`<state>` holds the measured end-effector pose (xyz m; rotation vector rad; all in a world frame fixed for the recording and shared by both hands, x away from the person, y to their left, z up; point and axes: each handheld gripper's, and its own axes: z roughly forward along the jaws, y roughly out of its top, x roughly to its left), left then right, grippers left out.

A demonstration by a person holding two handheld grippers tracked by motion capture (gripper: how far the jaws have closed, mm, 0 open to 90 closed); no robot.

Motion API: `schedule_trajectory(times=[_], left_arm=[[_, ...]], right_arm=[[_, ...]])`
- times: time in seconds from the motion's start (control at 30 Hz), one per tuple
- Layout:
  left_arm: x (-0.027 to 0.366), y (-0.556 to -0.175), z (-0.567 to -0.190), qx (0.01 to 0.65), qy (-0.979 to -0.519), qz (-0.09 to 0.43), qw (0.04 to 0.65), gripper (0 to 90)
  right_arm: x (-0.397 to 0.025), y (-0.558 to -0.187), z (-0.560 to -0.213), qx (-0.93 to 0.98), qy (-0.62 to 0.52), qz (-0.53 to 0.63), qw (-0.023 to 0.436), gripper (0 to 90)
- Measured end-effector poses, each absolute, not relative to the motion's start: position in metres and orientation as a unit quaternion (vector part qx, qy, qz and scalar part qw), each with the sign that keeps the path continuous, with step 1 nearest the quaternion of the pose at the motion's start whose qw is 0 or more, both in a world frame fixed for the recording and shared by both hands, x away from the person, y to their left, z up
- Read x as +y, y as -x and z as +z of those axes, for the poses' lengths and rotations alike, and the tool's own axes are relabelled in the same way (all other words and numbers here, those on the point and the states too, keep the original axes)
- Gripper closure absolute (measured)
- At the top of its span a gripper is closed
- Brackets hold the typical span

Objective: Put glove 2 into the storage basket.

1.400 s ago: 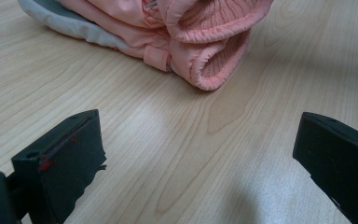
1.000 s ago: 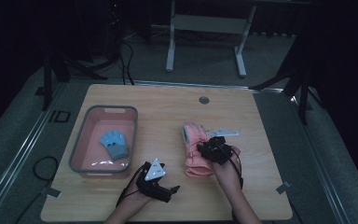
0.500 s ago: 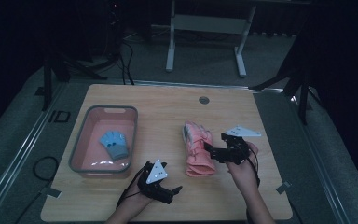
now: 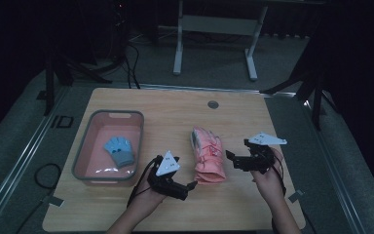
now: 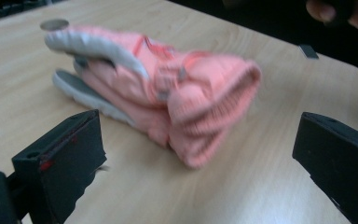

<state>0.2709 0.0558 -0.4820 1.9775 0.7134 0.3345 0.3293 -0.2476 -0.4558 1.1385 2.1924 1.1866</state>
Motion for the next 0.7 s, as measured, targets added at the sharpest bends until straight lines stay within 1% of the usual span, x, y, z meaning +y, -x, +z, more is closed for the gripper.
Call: schedule_trajectory(times=[0.03,0.07,0.1,0.13,0.17,0.2,0.23,0.27,0.3,0.33,0.37,0.4,0.43,0.47,0.5,0.6,0.63,0.7], left_arm=[[0.052,-0.28,-0.476,0.298,-0.81,0.141,0.485,2.1],[0.05,-0.283,-0.474,0.301,-0.808,0.146,0.484,6.1],[0.048,-0.287,-0.471,0.301,-0.81,0.154,0.48,7.7],[0.045,-0.29,-0.468,0.299,-0.81,0.162,0.478,10.3],[0.043,-0.294,-0.465,0.296,-0.811,0.167,0.476,14.8],[0.04,-0.299,-0.462,0.293,-0.814,0.168,0.473,15.9],[0.037,-0.302,-0.459,0.292,-0.814,0.171,0.471,19.1],[0.033,-0.306,-0.456,0.288,-0.817,0.176,0.468,25.0],[0.028,-0.31,-0.453,0.282,-0.819,0.181,0.465,30.1],[0.025,-0.312,-0.451,0.278,-0.822,0.184,0.462,32.8],[0.021,-0.315,-0.45,0.273,-0.824,0.19,0.459,37.3],[0.016,-0.318,-0.449,0.27,-0.825,0.19,0.459,46.2],[0.012,-0.322,-0.448,0.271,-0.827,0.186,0.455,47.7],[0.008,-0.326,-0.449,0.272,-0.831,0.182,0.45,50.2],[0.004,-0.329,-0.451,0.272,-0.834,0.179,0.444,53.6],[-0.002,-0.337,-0.456,0.284,-0.835,0.18,0.435,53.5],[-0.005,-0.344,-0.462,0.294,-0.839,0.172,0.425,53.5],[-0.007,-0.349,-0.47,0.307,-0.841,0.165,0.413,47.8]], right_arm=[[-0.248,-0.33,-0.456,0.784,-0.407,0.426,0.193,10.5],[-0.249,-0.331,-0.457,0.779,-0.408,0.442,0.178,10.1],[-0.249,-0.332,-0.458,0.783,-0.405,0.444,0.161,9.7],[-0.248,-0.332,-0.459,0.783,-0.409,0.44,0.161,9.8],[-0.248,-0.333,-0.46,0.781,-0.413,0.438,0.165,9.8],[-0.248,-0.334,-0.461,0.782,-0.412,0.441,0.158,11.6],[-0.249,-0.335,-0.462,0.778,-0.416,0.442,0.16,16.6],[-0.249,-0.337,-0.462,0.779,-0.421,0.434,0.169,24.1],[-0.249,-0.339,-0.462,0.781,-0.42,0.426,0.178,33.8],[-0.249,-0.342,-0.462,0.781,-0.423,0.424,0.178,39.6],[-0.249,-0.344,-0.462,0.781,-0.424,0.425,0.174,50.8],[-0.248,-0.346,-0.462,0.783,-0.424,0.423,0.17,59.0],[-0.247,-0.347,-0.462,0.783,-0.425,0.421,0.17,59.2],[-0.245,-0.349,-0.463,0.785,-0.424,0.418,0.168,64.5],[-0.244,-0.35,-0.463,0.788,-0.424,0.417,0.161,65.4],[-0.24,-0.352,-0.465,0.789,-0.424,0.417,0.154,63.7],[-0.238,-0.353,-0.466,0.791,-0.423,0.416,0.149,61.9],[-0.234,-0.355,-0.471,0.79,-0.428,0.413,0.146,55.8]])
